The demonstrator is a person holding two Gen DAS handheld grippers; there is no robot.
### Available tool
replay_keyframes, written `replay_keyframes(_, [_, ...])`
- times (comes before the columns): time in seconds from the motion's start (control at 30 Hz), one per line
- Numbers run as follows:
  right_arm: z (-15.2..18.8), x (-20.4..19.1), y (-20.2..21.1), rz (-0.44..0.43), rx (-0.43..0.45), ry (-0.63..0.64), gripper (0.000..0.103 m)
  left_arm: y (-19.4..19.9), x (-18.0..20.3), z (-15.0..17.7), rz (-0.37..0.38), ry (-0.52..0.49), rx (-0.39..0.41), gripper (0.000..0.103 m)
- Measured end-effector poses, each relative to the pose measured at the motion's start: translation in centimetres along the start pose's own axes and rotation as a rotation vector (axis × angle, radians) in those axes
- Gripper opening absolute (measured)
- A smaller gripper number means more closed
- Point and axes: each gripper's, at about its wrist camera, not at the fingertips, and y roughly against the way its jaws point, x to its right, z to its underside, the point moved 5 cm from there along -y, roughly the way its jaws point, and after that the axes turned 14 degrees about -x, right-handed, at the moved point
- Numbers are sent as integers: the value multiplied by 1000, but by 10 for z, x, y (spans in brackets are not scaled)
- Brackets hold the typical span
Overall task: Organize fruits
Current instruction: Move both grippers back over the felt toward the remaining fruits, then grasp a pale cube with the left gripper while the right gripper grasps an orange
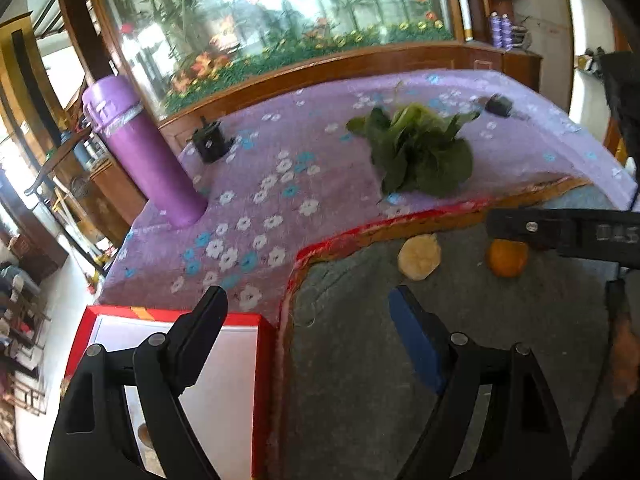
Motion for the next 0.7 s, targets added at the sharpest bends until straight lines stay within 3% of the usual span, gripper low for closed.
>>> replay_keyframes(0.17, [8,-5,-11,40,-46,31,67,-1,-12,9,5,58,-13,83])
replay_keyframes(0.37, [15,-11,-17,145,-54,97,65,-3,-8,6,-15,16,-11,83])
replay_keyframes(0.57, [22,-20,-24,350,-56,214,40,-7,-10,-3,19,25,-22,83])
replay_keyframes(0.7, [21,-14,-20,311,-55,173,35,-10,2,-13,57,0,-38,83])
